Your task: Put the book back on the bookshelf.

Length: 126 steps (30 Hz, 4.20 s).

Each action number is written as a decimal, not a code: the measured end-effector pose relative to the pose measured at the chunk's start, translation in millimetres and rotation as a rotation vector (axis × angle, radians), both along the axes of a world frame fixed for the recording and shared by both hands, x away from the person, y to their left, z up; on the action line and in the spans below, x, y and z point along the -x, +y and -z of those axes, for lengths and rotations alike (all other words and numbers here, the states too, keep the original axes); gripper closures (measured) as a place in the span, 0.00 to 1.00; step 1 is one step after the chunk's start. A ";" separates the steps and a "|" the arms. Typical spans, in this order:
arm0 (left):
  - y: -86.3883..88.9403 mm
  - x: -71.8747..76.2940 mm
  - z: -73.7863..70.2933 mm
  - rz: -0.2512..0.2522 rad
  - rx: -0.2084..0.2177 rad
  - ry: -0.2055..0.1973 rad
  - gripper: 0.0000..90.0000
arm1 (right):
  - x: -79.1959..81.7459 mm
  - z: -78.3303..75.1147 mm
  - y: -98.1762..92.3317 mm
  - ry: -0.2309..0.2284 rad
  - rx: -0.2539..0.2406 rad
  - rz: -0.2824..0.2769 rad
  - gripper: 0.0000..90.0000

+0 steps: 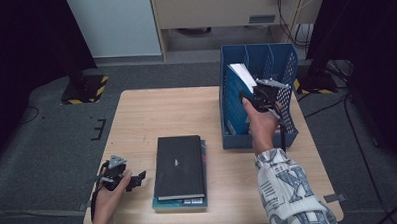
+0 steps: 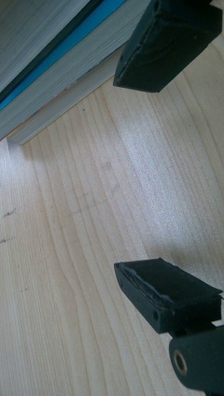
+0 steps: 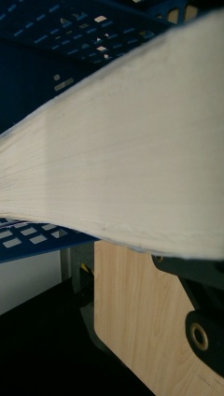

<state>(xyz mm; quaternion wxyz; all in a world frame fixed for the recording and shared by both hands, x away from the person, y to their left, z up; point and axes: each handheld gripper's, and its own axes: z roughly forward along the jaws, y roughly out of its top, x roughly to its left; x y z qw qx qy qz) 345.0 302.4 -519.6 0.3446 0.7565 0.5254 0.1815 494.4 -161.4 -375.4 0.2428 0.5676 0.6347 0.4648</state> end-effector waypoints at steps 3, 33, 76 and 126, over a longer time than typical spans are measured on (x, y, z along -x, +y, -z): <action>0.1 0.0 0.0 -0.001 -0.001 0.000 0.10 | 3.9 1.9 0.2 -0.003 0.007 -0.007 0.66; 0.3 0.2 0.2 -0.003 0.001 0.001 0.10 | 10.8 -15.8 -0.1 -0.015 0.005 -0.052 0.54; 1.0 -0.6 0.8 -0.001 0.009 0.003 0.10 | -31.9 -37.4 12.5 -0.016 0.048 0.034 0.67; -0.6 0.0 0.0 0.004 0.004 0.000 0.10 | -22.5 -34.7 29.9 0.033 0.098 -0.007 0.56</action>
